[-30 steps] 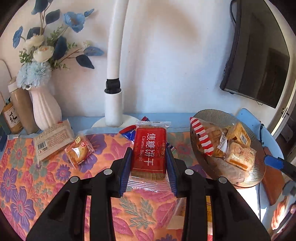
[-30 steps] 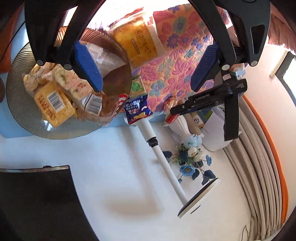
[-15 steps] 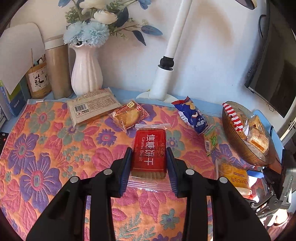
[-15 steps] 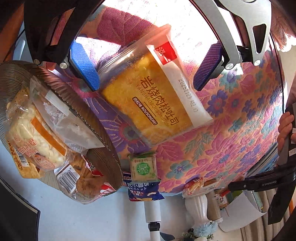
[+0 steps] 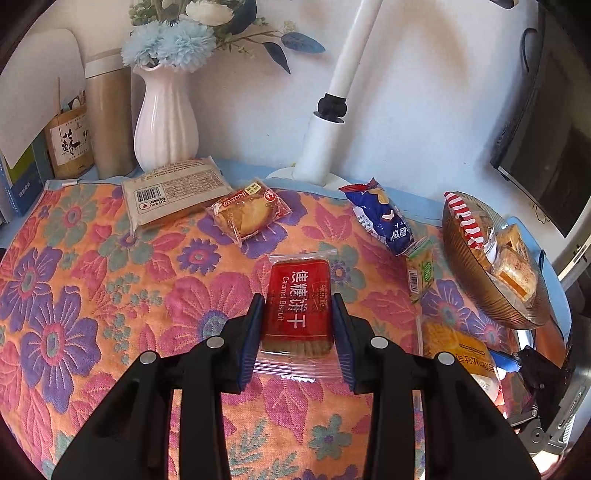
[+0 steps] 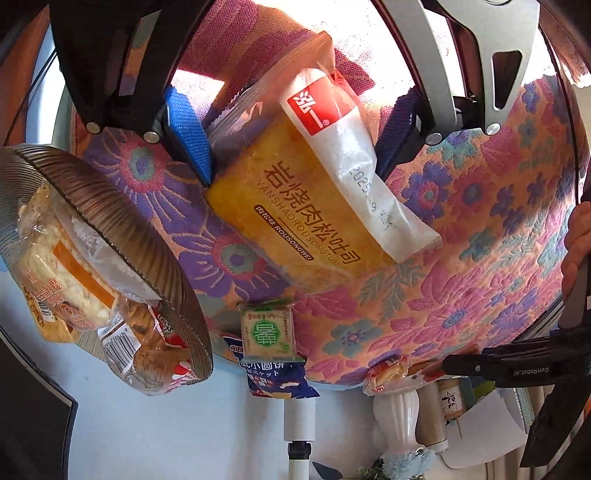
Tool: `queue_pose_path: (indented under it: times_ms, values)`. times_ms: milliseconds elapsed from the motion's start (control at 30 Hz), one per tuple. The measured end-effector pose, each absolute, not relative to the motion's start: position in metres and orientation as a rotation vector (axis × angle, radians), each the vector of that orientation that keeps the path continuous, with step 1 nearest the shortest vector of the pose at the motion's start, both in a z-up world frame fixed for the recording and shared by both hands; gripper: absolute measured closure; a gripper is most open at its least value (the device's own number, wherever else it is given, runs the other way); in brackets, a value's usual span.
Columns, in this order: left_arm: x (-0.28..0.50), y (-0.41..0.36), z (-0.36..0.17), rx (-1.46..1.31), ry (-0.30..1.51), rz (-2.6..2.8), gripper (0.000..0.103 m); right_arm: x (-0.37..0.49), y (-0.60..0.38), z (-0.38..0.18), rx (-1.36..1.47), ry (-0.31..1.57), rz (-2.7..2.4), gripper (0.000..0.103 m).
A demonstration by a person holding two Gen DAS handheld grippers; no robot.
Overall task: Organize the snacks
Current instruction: 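Carry both packs to the glass bowl and open both tools to drop them, then move the left tool to the clear bread pack while the right tool approaches the green-label cracker pack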
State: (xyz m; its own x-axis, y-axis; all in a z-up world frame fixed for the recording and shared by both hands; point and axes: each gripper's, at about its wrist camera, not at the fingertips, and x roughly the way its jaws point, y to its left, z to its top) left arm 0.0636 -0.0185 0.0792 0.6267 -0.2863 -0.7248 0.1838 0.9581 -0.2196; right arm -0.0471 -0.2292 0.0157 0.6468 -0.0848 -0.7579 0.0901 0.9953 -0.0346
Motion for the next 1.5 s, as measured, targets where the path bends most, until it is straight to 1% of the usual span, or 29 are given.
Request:
queue_pose_path:
  times_ms: [133,233,433,533,667,767,833,867,900,933,967,1067,1233,1500]
  values:
    - [0.061,-0.016,0.088,-0.124,0.834,-0.27,0.067,-0.053,-0.219,0.026,0.014,0.797,-0.069,0.022]
    - [0.058,-0.012,0.096,-0.122,0.811,-0.259,0.067,-0.057,-0.219,0.04,0.086,0.732,-0.054,0.023]
    - [0.057,-0.023,0.122,-0.115,0.756,-0.28,0.067,-0.061,-0.242,0.087,0.158,0.608,-0.088,0.023]
    - [0.058,-0.048,0.138,-0.098,0.72,-0.338,0.067,-0.062,-0.279,0.116,0.211,0.548,-0.136,0.023]
    - [0.064,-0.103,0.152,-0.046,0.682,-0.432,0.067,-0.064,-0.34,0.155,0.252,0.479,-0.24,0.022]
    - [0.069,-0.151,0.158,-0.021,0.673,-0.528,0.067,-0.06,-0.394,0.169,0.334,0.47,-0.306,0.022]
    - [0.076,-0.181,0.159,-0.025,0.671,-0.582,0.066,-0.054,-0.428,0.168,0.417,0.5,-0.337,0.022]
    - [0.083,-0.197,0.157,-0.028,0.68,-0.614,0.059,-0.049,-0.442,0.164,0.447,0.525,-0.355,0.021]
    - [0.09,-0.212,0.155,-0.026,0.697,-0.641,0.041,-0.044,-0.454,0.159,0.469,0.556,-0.371,0.021]
    - [0.097,-0.227,0.151,-0.016,0.722,-0.66,0.028,-0.04,-0.465,0.154,0.495,0.587,-0.387,0.018]
    - [0.105,-0.24,0.147,-0.006,0.753,-0.68,0.005,-0.037,-0.475,0.148,0.532,0.607,-0.401,0.015]
    - [0.118,-0.253,0.14,-0.006,0.814,-0.673,0.005,-0.046,-0.493,0.142,0.65,0.57,-0.386,0.011]
    - [0.123,-0.226,0.14,-0.041,0.806,-0.62,0.005,-0.052,-0.479,0.16,0.563,0.537,-0.424,0.003]
    - [0.12,-0.149,0.15,-0.078,0.814,-0.484,0.005,-0.04,-0.42,0.184,0.539,0.473,-0.335,0.003]
